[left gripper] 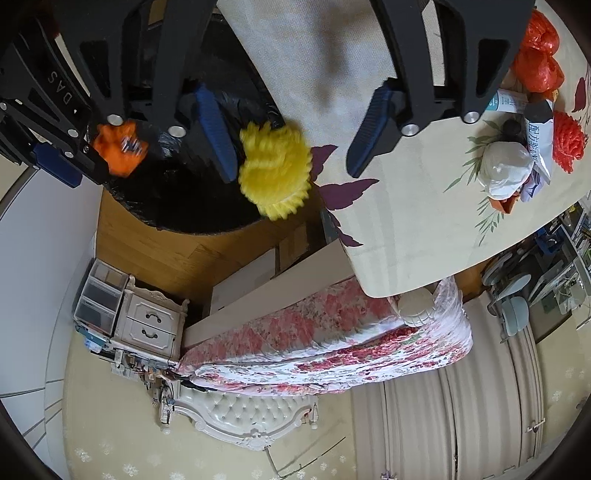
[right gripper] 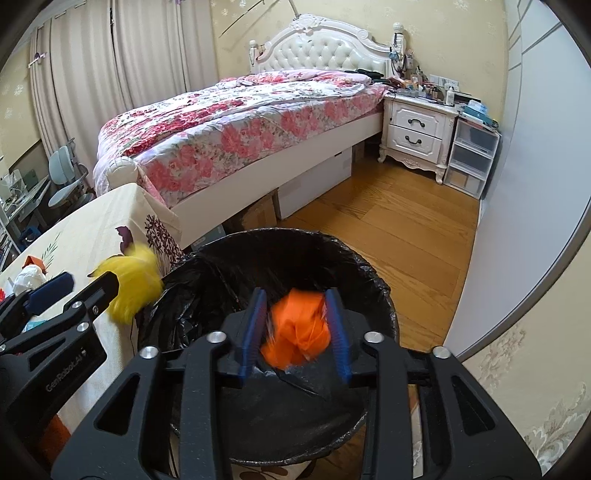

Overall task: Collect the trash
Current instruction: 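Carry both tools over the black bin and open them to drop the items, then move the right tool back to the quilt and grasp the red plastic bag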

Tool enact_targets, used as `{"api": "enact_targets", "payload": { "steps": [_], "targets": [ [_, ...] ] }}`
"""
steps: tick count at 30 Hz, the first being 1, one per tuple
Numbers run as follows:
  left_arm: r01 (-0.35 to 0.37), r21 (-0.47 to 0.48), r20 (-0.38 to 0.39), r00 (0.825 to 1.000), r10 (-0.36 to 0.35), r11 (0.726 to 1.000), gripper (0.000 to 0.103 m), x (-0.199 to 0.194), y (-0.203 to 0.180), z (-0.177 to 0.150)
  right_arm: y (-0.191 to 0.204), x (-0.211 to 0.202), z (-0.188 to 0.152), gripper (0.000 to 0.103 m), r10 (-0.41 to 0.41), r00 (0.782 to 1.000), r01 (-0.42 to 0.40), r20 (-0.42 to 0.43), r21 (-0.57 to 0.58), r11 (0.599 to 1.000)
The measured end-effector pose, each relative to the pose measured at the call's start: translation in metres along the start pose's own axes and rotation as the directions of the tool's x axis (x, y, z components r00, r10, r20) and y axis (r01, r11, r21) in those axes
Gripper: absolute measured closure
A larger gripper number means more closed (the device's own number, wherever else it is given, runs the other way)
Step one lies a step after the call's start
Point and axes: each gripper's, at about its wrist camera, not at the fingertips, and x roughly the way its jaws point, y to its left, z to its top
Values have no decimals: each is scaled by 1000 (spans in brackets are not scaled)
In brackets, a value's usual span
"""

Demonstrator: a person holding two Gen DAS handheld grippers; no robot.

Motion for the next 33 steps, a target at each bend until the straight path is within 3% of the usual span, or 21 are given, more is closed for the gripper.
{"api": "enact_targets", "payload": {
  "steps": [6, 12, 16, 26, 33],
  "targets": [
    [-5, -33, 11, 1000, 6, 999, 22, -5, 9, 3, -2, -7, 0, 56, -25, 1000, 25, 19, 3, 1000],
    [-51, -40, 42, 998, 52, 998, 19, -21, 20, 2, -1, -18, 2, 45, -36, 999, 35, 36, 8, 999],
    [-73, -57, 44, 996, 75, 996, 19, -36, 34, -1, 7, -27, 2, 44, -21, 999, 21, 42, -1, 1000],
    [-155, -108, 53, 986, 161, 982, 19, -82, 87, -24, 51, -55, -9, 43, 93, 995, -90, 40, -58, 994],
    [-232, -178, 36, 970, 242, 956, 19, -109, 138, -48, 101, -72, -20, 43, 197, 980, -192, 26, -136, 972]
  ]
}}
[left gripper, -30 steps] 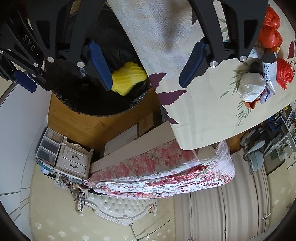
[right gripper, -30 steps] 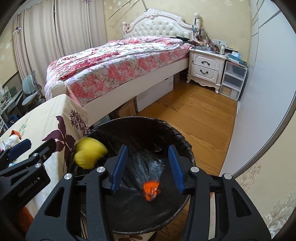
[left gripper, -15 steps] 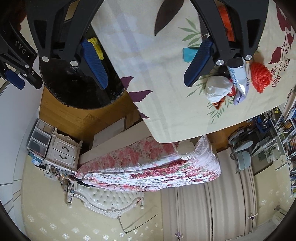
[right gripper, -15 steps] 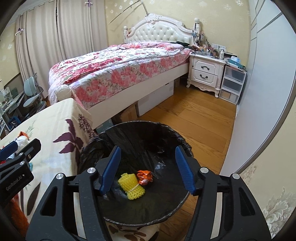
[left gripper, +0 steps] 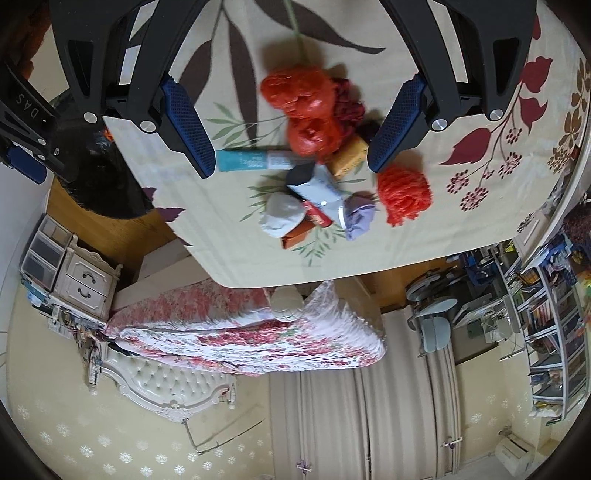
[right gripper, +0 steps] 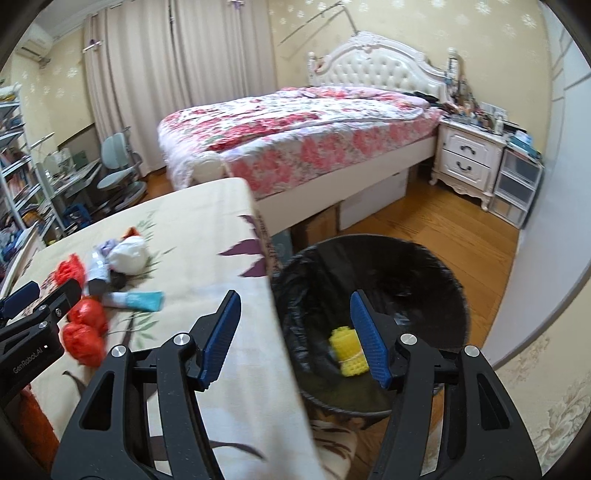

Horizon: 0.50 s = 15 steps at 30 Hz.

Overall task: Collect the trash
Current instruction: 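Move the right tool back to the quilt and grasp the red plastic bag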

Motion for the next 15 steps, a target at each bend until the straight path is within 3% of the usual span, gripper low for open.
{"api": "enact_targets", "payload": {
  "steps": [15],
  "targets": [
    [-206, -130, -36, 979, 203, 970, 19, -12, 118, -32, 115, -7, -13, 43, 195, 980, -200, -47, -163, 966]
  ]
}}
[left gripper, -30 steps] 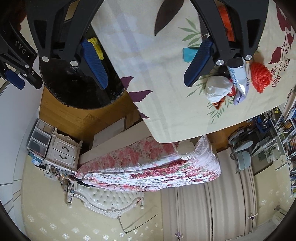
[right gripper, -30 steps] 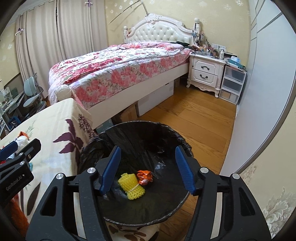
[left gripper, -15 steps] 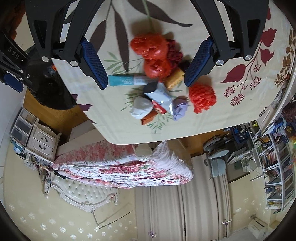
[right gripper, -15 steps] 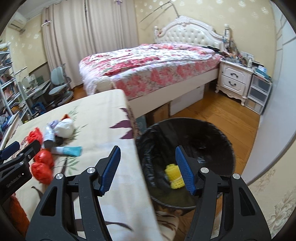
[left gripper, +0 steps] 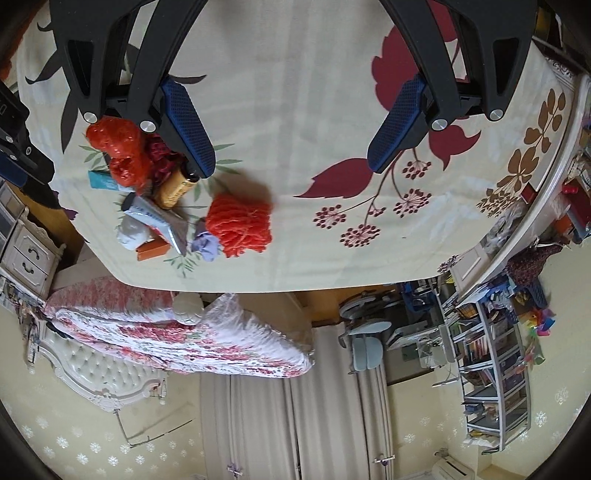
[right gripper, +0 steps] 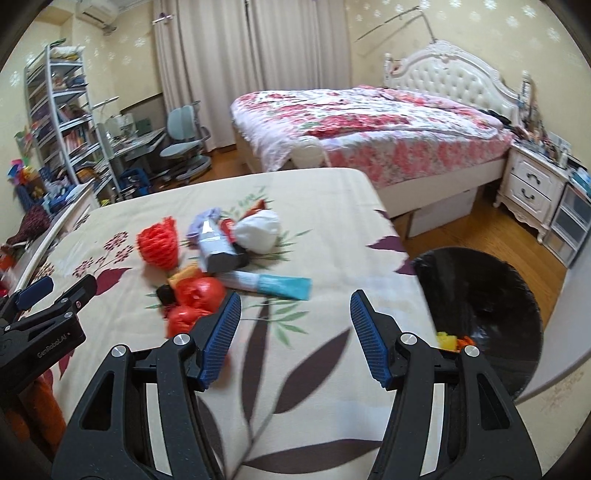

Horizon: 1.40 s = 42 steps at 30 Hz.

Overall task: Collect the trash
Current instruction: 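Move the right tool back to the quilt and grasp the red plastic bag, then grasp the dark red ribbon with the left tool while the right tool holds the red bag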

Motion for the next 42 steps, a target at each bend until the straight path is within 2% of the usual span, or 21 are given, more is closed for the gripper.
{"api": "enact_targets", "payload": {
  "steps": [7, 15, 17, 18, 19, 22, 24, 31, 42],
  "targets": [
    [-35, -41, -6, 999, 35, 999, 19, 4, 33, -6, 37, 13, -2, 43, 50, 998, -52, -33, -59, 997],
    [-39, -53, -20, 999, 38, 998, 19, 10, 45, -12, 60, 31, -12, 43, 69, 993, -78, -93, -100, 992],
    [-30, -59, -32, 999, 28, 998, 19, 12, 46, -14, 60, 33, -13, 48, 70, 992, -81, -105, -101, 992],
    [-28, -60, -37, 999, 26, 998, 19, 13, 46, -14, 60, 35, -14, 59, 72, 991, -84, -116, -103, 991],
    [-26, -62, -43, 999, 23, 998, 19, 14, 46, -15, 61, 37, -15, 64, 77, 989, -91, -127, -105, 990],
    [-14, -65, -57, 998, 10, 998, 24, 17, 45, -16, 60, 33, -16, 68, 81, 989, -94, -121, -107, 990],
    [-5, -64, -65, 998, 1, 998, 27, 17, 42, -18, 57, 28, -16, 69, 79, 990, -91, -113, -107, 990],
    [45, -56, -70, 996, -49, 997, 27, 14, 20, -18, 32, 15, -15, 69, 33, 996, -39, -79, -87, 995],
    [116, 41, -72, 991, -112, 992, 27, 11, -48, -16, -31, 6, -20, 69, -53, 997, 54, -57, 4, 999]
  ]
}}
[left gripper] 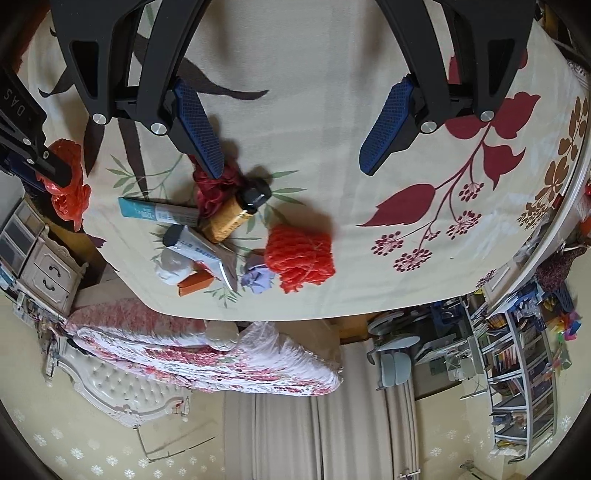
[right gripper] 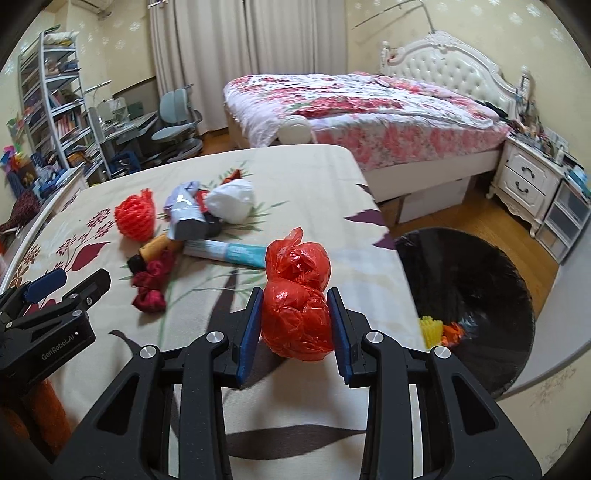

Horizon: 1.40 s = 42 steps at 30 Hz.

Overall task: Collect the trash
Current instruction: 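Grasp the dark red ribbon with the left tool while the right tool holds the red bag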

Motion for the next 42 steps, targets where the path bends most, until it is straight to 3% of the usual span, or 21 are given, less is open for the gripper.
{"api": "enact_targets", "payload": {
  "steps": [8, 13, 21, 42],
  "targets": [
    [10, 53, -28, 1000, -9, 999, 28, 16, -35, 1, -28, -1, -2, 69, -16, 1000, 15, 10, 51, 999],
    [11, 57, -84, 996, -6, 998, 43, 31, -39, -1, -32, -1, -3, 69, -7, 1000, 6, 14, 61, 998],
    [30, 77, -101, 995, -22, 997, 67, 34, -43, -5, -35, 1, -6, 69, 5, 1000, -5, 9, 74, 997],
    [62, 54, -33, 998, -60, 997, 70, 5, -28, -8, -28, 0, -11, 69, 12, 1000, -12, 1, 54, 998]
  ]
}}
